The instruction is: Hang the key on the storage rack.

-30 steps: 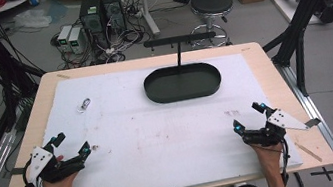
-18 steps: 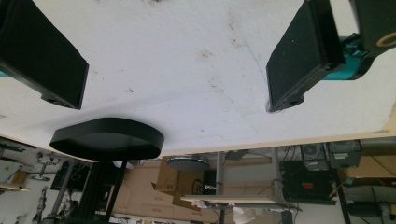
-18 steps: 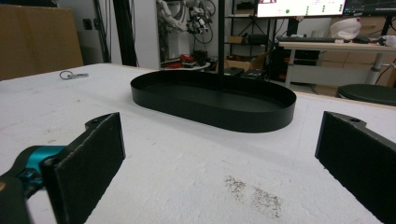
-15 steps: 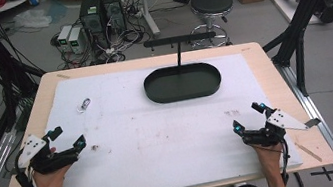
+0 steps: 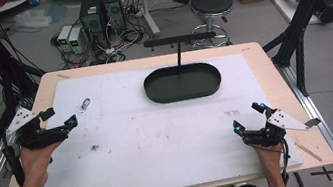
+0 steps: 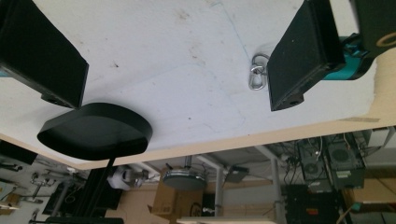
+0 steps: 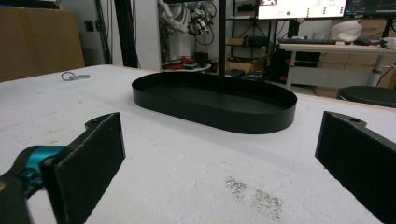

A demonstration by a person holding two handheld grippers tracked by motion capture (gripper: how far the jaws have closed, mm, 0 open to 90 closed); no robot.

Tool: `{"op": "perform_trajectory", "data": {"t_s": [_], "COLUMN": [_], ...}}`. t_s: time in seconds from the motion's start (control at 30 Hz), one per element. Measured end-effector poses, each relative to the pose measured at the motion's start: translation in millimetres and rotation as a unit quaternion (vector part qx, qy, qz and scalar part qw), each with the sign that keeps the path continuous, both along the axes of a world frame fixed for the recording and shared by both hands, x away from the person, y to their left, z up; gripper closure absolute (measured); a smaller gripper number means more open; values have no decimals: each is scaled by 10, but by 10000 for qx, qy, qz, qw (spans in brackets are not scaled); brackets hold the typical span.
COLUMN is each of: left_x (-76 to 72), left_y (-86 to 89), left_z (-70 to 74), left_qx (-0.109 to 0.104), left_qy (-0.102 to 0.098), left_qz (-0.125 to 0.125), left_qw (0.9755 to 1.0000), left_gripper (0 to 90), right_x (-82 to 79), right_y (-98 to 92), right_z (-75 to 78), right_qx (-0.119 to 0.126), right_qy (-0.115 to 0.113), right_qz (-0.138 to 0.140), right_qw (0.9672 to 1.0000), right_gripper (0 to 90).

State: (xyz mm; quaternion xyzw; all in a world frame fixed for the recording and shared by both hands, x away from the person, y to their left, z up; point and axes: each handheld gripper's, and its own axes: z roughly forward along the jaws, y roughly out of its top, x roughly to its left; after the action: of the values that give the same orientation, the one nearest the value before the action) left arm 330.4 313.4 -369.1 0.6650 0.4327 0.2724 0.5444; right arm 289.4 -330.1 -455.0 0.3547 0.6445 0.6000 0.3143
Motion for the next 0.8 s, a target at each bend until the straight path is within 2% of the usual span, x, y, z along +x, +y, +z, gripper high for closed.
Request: {"op": "perform_trajectory", "data": {"t_s": [0.13, 0.17, 0.2, 0.3, 0.4, 0.47, 0.57, 0.63, 0.8], "left_x": [112, 182, 182, 290, 406, 483, 602, 657, 827], "left_y": [33, 41, 41, 51, 49, 52, 51, 50, 42], "left_z": [61, 85, 85, 110, 128, 139, 160, 179, 212], "left_qx": [22, 119, 119, 324, 559, 606, 809, 841, 977], "left_qy": [170, 263, 263, 453, 662, 755, 1005, 1044, 1345], "left_qz": [33, 67, 67, 64, 62, 79, 99, 140, 186], "left_qw": [9998, 9996, 9996, 9984, 9962, 9953, 9916, 9909, 9859], "left_gripper": [61, 61, 61, 61, 61, 61, 61, 61, 61], "right_x": [0, -1, -1, -2, -2, -2, -2, -2, -2], "right_y": [0, -1, -1, -2, -3, -4, -5, -4, -3], "right_z": [0, 0, 0, -1, -1, -1, -1, -1, -1], "right_qx": [3, -1, -1, 16, 36, 31, 37, 41, 25], "right_qy": [-1, -3, -3, -4, -2, -5, -1, 2, -7], "right_qz": [5, 11, 11, 13, 12, 17, 20, 17, 20], "right_qw": [10000, 10000, 10000, 10000, 10000, 10000, 10000, 10000, 10000], "right_gripper": [8, 8, 8, 7, 7, 8, 8, 7, 8]}}
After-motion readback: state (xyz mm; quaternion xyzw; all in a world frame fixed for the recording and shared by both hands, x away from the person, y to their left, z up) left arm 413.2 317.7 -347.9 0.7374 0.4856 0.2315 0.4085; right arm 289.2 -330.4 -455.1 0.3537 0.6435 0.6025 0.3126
